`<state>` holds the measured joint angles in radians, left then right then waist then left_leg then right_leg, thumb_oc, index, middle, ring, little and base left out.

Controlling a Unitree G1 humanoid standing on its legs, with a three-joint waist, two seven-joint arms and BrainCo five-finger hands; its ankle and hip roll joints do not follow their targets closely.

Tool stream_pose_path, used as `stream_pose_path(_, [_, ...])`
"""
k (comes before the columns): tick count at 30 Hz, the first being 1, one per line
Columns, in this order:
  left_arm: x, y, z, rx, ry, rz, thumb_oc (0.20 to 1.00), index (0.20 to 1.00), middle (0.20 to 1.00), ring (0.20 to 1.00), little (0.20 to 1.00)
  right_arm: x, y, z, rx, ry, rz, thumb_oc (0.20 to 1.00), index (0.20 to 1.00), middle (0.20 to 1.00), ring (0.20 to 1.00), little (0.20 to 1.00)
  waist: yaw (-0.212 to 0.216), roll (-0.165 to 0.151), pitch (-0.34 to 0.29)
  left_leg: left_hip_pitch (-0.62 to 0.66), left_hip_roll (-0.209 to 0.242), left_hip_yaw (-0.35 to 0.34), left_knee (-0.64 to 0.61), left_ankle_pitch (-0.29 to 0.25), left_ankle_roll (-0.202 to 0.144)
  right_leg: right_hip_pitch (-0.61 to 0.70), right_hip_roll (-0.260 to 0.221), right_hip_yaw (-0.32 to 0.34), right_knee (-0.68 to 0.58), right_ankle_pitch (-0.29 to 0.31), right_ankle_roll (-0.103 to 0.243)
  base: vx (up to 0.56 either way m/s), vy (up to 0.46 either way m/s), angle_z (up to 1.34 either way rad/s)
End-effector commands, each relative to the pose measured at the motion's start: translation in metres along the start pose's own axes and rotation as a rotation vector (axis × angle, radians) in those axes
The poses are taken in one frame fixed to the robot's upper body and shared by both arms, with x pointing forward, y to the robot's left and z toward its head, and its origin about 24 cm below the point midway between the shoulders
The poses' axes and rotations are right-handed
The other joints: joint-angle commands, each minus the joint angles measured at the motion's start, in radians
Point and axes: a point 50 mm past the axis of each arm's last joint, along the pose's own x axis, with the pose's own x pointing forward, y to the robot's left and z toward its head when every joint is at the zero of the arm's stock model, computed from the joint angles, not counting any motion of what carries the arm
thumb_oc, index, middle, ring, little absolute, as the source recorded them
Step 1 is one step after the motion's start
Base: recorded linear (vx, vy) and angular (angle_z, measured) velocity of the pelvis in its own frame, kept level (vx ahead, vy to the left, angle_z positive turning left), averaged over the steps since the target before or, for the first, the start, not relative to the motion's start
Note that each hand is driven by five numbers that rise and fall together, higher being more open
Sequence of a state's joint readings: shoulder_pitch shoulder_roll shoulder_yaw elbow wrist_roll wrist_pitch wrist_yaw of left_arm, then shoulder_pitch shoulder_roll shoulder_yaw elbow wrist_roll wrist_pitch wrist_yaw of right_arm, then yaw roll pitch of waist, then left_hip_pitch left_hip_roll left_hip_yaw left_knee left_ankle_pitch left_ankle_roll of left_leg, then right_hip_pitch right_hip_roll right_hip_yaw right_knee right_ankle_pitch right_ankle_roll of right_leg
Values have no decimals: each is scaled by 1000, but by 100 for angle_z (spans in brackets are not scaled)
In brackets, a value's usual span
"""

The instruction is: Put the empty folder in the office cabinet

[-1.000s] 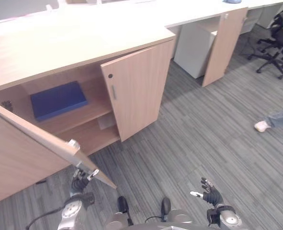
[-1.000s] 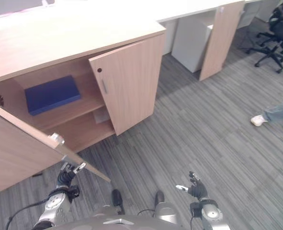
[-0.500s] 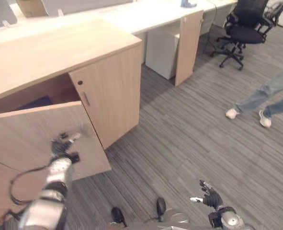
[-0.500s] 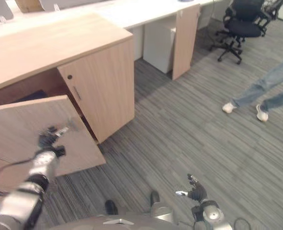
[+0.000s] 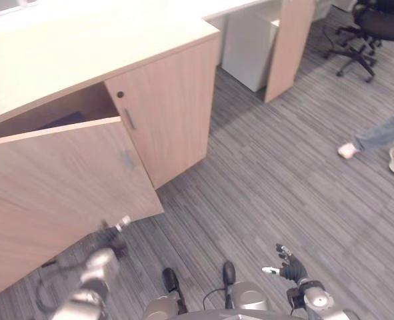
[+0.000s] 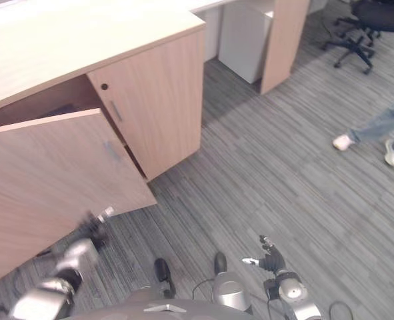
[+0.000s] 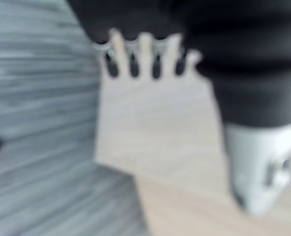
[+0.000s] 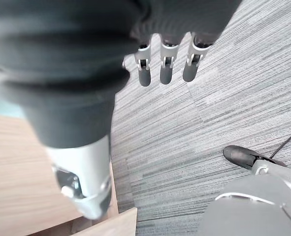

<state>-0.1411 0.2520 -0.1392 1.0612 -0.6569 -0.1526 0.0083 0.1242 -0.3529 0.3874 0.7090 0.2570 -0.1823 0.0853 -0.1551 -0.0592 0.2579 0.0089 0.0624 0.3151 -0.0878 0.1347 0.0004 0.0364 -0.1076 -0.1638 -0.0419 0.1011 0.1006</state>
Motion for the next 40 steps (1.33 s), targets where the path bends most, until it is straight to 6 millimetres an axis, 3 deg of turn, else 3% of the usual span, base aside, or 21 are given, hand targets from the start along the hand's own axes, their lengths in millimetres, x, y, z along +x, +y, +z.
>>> stream_pose_path(1, [3, 16, 14, 85, -23, 32, 1000, 1000, 1000, 1000, 1000, 9, -14, 20, -12, -35, -32, 1000, 1000, 1000, 1000, 1000, 20, 58, 1, 90, 4, -35, 1, -166, 16, -16, -44, 32, 134, -131, 41, 5, -196, 6])
stream_pose_path(2, [3, 16, 14, 85, -23, 32, 1000, 1000, 1000, 1000, 1000, 9, -14, 20, -12, -35, -32, 1000, 1000, 1000, 1000, 1000, 20, 58, 1, 90, 4, -35, 1, -166, 16, -16, -44, 32, 134, -131, 41, -8, -291, 17])
stream_pose_path(4, [-9, 29, -22, 83, 81, 19, 1000, 1000, 1000, 1000, 1000, 8, -16, 4, -49, 38, -59, 1000, 1000, 1000, 1000, 1000, 39, 65, -21, 90, 10, -93, 1, -167, 4, 6, -36, 57, 97, -129, 30, -44, -428, 50])
stream_pose_path(6, [-16, 34, -37, 91, 135, 19, 1000, 1000, 1000, 1000, 1000, 7, -17, -5, -70, 75, -70, 1000, 1000, 1000, 1000, 1000, 50, 68, -29, 87, 19, -128, 1, -161, -5, 18, -16, 66, 95, -145, 15, -89, -434, 92])
stream_pose_path(8, [-27, 37, -60, 111, 207, -31, 1000, 1000, 1000, 1000, 1000, 6, -22, -11, -84, 110, -76, 1000, 1000, 1000, 1000, 1000, 89, 71, -28, 64, 41, -172, 1, -128, -34, 37, 12, 32, 82, -166, -16, -189, -452, 73])
stream_pose_path(10, [-32, 36, -70, 111, 240, -58, 1000, 1000, 1000, 1000, 1000, 8, -27, -10, -82, 131, -55, 1000, 1000, 1000, 1000, 1000, 111, 76, -17, 44, 59, -189, 1, -101, -52, 48, 28, 7, 75, -175, -35, -224, -342, 71])
stream_pose_path(13, [-38, 34, -84, 115, 297, -71, 1000, 1000, 1000, 1000, 1000, 11, -28, -8, -96, 161, 5, 1000, 1000, 1000, 1000, 1000, 141, 74, 4, 11, 93, -178, 4, -52, -85, 76, 40, -42, 61, -182, -55, -196, -248, 72])
stream_pose_path(16, [-40, 32, -90, 123, 321, -75, 1000, 1000, 1000, 1000, 1000, 13, -26, -9, -86, 182, 44, 1000, 1000, 1000, 1000, 1000, 156, 67, 10, -5, 107, -159, 29, -40, -94, 94, 39, -74, 54, -180, -61, -128, -164, 53])
stream_pose_path(18, [-42, 33, -93, 116, 335, -78, 1000, 1000, 1000, 1000, 1000, 14, -24, -9, -83, 197, 68, 1000, 1000, 1000, 1000, 1000, 168, 54, 11, -13, 99, -153, 91, -68, -87, 101, 31, -100, 53, -181, -66, -148, -157, 73])
stream_pose_path(22, [-41, 26, -94, 103, 347, -98, 1000, 1000, 1000, 1000, 1000, 18, -21, -10, -62, 218, 32, 1000, 1000, 1000, 1000, 1000, 182, 29, -1, 14, 8, -136, 228, -231, -43, 110, 17, -133, 31, -174, -61, -117, -82, 46])
stream_pose_path(23, [-40, 23, -94, 91, 352, -104, 1000, 1000, 1000, 1000, 1000, 19, -19, -11, -44, 233, 22, 1000, 1000, 1000, 1000, 1000, 184, 27, -9, 24, -26, -131, 227, -240, -21, 97, 15, -143, 24, -153, -61, -76, 18, 54])
stream_pose_path(28, [-42, 22, -100, 74, 396, -90, 1000, 1000, 1000, 1000, 1000, 19, -10, -23, 23, 303, -16, 1000, 1000, 1000, 1000, 1000, 178, 44, -50, 95, -30, -157, 61, -182, -21, 103, 51, -119, -9, -133, -50, -2, 25, 28])
stream_pose_path(40, [-43, 15, -105, 62, 402, -108, 1000, 1000, 1000, 1000, 1000, 14, -3, -38, 96, 348, -26, 1000, 1000, 1000, 1000, 1000, 165, 40, -79, 121, -42, -155, 26, -184, -9, 111, 63, -89, -23, -131, -47, 17, 9, -1])
